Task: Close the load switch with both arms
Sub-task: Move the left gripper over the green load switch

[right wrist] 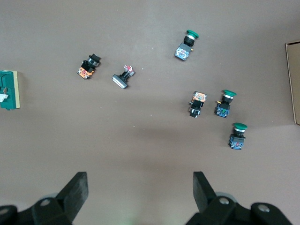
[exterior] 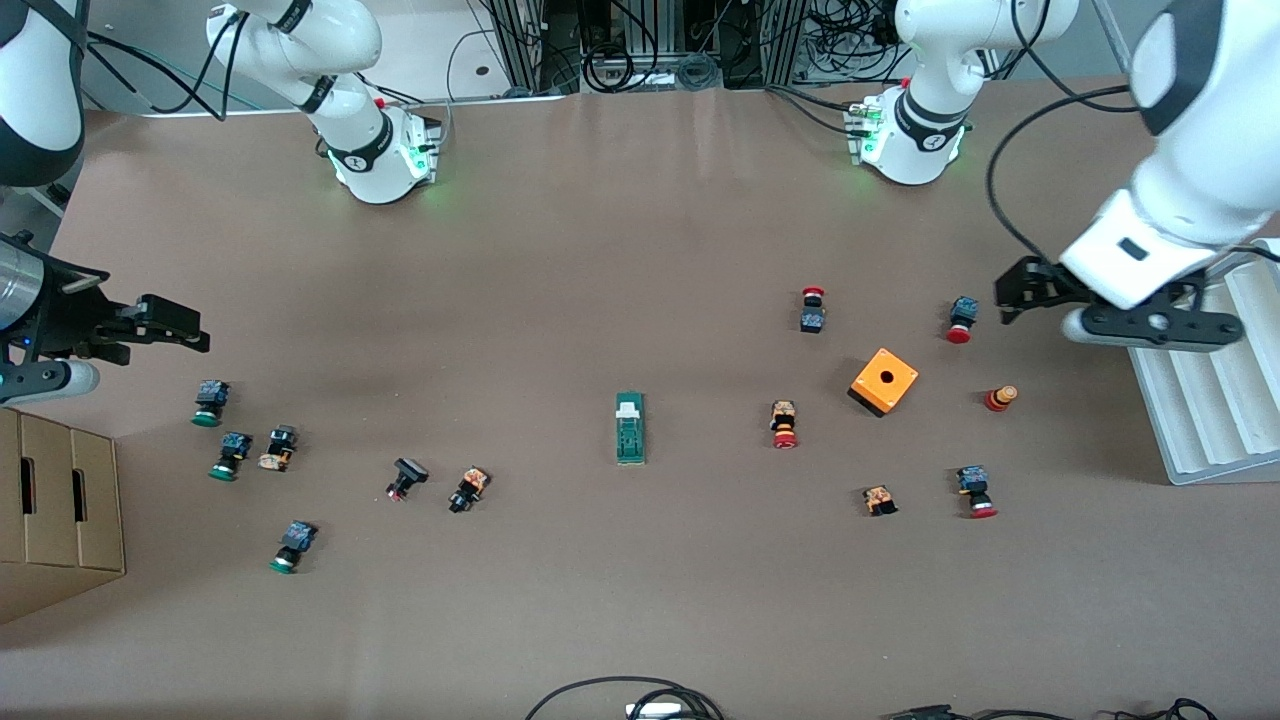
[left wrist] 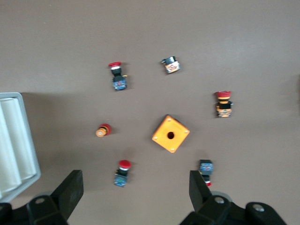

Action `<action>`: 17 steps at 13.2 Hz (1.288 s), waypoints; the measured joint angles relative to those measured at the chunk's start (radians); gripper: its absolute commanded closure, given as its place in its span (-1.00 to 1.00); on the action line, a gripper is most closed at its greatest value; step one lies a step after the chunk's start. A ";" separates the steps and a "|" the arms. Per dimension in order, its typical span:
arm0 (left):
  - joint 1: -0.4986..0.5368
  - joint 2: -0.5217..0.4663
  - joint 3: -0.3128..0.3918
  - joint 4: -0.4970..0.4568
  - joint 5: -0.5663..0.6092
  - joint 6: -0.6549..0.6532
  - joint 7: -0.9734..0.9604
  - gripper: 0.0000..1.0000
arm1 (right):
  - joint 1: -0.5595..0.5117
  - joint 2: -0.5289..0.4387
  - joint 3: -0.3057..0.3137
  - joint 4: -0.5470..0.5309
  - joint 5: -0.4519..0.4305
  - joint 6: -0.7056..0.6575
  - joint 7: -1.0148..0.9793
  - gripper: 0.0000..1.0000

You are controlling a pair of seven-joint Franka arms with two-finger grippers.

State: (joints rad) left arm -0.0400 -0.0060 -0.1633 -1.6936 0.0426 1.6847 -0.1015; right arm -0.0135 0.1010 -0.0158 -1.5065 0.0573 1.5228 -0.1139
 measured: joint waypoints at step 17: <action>-0.144 0.195 -0.328 0.056 0.144 0.230 -0.768 -1.00 | 0.000 0.000 0.001 0.000 0.000 0.000 0.000 -1.00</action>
State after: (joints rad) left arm -0.1838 0.1888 -0.4909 -1.6376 0.1867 1.9151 -0.8694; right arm -0.0134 0.1011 -0.0152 -1.5065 0.0573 1.5230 -0.1140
